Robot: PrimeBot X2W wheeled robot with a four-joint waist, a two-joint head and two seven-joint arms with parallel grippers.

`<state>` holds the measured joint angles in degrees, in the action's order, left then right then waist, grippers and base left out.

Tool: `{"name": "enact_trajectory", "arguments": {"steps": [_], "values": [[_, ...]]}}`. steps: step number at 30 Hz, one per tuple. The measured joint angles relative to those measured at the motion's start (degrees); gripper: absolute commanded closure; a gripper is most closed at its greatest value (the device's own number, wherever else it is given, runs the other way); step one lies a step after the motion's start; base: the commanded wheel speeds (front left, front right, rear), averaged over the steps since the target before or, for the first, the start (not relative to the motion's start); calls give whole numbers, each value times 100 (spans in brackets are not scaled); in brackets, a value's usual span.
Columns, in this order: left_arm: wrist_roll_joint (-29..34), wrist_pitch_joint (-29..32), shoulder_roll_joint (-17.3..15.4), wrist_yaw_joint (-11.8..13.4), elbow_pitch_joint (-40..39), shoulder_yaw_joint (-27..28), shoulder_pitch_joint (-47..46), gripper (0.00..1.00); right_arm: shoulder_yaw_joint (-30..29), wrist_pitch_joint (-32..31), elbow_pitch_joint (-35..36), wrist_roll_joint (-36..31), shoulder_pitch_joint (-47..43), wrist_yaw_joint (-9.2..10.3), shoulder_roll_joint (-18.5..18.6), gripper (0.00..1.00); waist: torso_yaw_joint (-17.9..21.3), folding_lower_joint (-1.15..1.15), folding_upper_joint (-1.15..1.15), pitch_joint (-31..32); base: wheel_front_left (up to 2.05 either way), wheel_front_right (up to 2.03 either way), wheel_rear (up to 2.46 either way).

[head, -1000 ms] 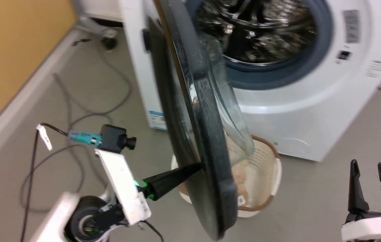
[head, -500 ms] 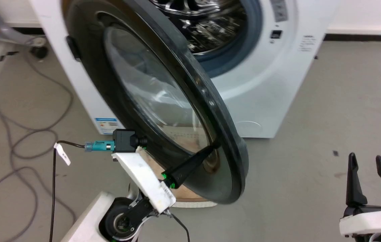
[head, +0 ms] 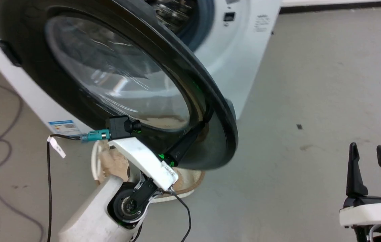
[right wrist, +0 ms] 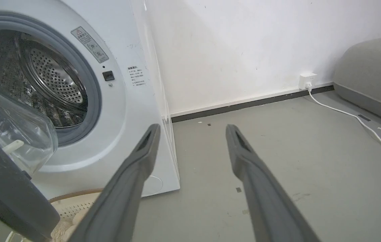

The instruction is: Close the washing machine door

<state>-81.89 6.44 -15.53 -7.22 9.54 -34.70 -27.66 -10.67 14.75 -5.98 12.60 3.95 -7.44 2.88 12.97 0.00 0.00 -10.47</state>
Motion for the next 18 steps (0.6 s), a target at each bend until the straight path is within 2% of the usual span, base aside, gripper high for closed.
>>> {"name": "enact_trajectory", "arguments": {"steps": [8,15,16,17,18], "values": [[-107,-400,-35,0,242,-296,-354,100,15,0,12,51,21,0,0,0,327,0,0,-219,0,0,0],[-48,-892,-211,0,314,-589,-430,100,26,0,33,54,21,0,0,0,359,0,0,-158,0,0,0],[24,-992,-238,0,322,-660,-431,93,24,0,49,54,20,0,0,0,341,0,0,-130,0,0,0],[115,-1126,-275,-1,353,-726,-431,53,30,0,71,62,20,0,0,0,316,0,0,-101,0,0,0],[281,-1326,-323,-1,422,-780,-433,0,23,0,103,70,19,0,0,0,287,0,0,-74,0,0,0]]}}
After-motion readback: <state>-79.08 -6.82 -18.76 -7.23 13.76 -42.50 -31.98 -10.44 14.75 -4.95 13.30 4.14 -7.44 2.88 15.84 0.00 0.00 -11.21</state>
